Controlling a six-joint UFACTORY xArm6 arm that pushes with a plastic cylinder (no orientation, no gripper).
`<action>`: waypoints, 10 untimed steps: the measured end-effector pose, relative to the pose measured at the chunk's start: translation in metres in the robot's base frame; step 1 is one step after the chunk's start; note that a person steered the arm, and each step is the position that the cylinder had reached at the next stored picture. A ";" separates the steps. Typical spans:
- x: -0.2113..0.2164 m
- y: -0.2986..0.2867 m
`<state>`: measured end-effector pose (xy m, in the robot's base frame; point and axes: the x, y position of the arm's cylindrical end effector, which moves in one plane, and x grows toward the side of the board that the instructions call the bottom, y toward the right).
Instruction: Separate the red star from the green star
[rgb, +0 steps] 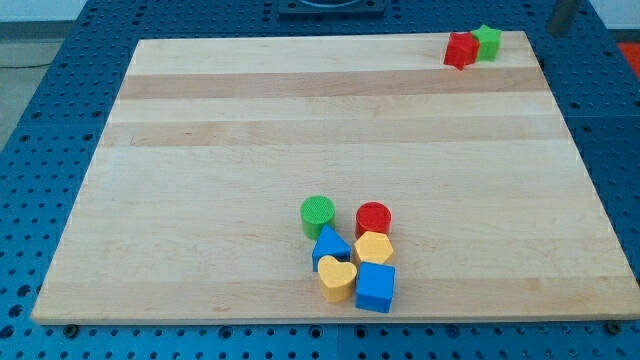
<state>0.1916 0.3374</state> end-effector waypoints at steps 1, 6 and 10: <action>0.000 -0.023; 0.023 -0.095; 0.054 -0.143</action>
<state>0.2457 0.1947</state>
